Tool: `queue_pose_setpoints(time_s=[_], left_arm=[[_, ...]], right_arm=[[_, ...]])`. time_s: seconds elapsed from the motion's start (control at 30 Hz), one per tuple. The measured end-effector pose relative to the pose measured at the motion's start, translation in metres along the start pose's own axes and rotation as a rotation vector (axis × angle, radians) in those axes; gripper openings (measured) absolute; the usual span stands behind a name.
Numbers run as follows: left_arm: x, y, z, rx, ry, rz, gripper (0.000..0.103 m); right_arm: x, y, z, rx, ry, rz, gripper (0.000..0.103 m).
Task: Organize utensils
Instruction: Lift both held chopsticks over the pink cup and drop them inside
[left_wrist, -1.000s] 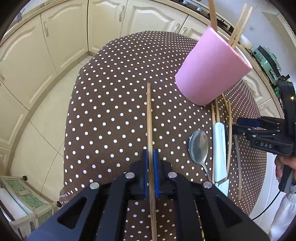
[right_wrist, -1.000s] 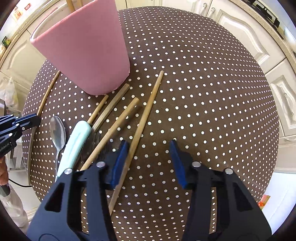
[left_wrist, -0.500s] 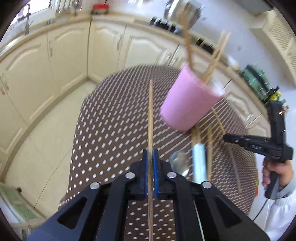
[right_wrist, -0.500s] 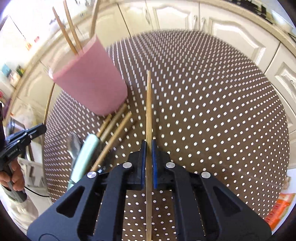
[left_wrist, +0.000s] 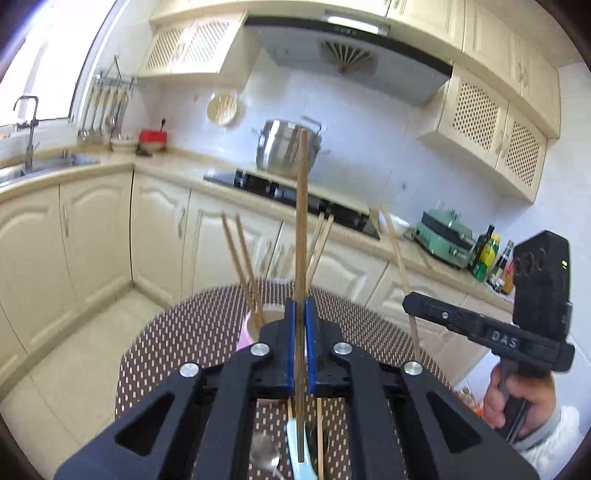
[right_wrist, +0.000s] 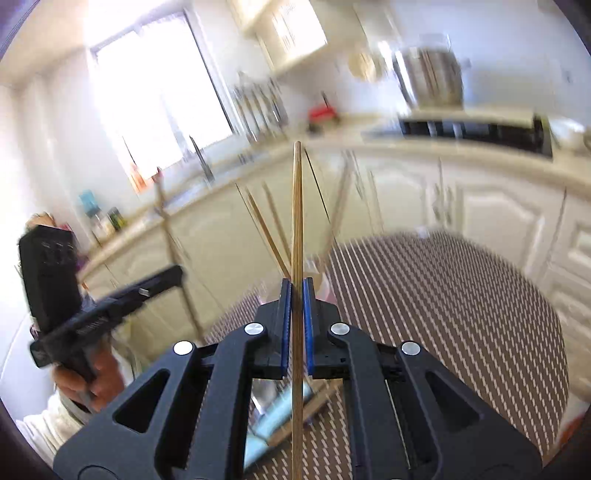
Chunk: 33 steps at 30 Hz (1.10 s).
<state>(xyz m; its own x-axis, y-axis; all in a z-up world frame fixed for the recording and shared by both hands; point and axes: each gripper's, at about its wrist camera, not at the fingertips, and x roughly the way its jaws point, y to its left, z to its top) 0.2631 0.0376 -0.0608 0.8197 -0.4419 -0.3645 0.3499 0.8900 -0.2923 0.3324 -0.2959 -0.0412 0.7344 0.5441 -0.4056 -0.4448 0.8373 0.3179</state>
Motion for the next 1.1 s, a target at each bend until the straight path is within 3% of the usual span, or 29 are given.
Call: queue_pose_setpoints(time_s=[0.2,0.53,0.77,1.1], left_arm=[[0.012,-0.018,0.029,0.019,-0.105,0.036,0.005],[0.016,-0.017,0.049,0.03,-0.288,0.102,0.005],[0.047,-0.009,0.039,0.053,-0.225,0.118,0.005],[0.06,0.001,0.007,0.08,-0.151,0.11,0.007]], right_arm=[[-0.006,0.044,0.016,-0.061,-0.213,-0.015,0.007],[0.02,0.06,0.04,-0.057,-0.362,-0.021,0.007],[0.037,0.059,0.034,-0.067,-0.433,-0.051,0.007],[0.06,0.054,0.023,-0.069,-0.451,-0.076,0.007]])
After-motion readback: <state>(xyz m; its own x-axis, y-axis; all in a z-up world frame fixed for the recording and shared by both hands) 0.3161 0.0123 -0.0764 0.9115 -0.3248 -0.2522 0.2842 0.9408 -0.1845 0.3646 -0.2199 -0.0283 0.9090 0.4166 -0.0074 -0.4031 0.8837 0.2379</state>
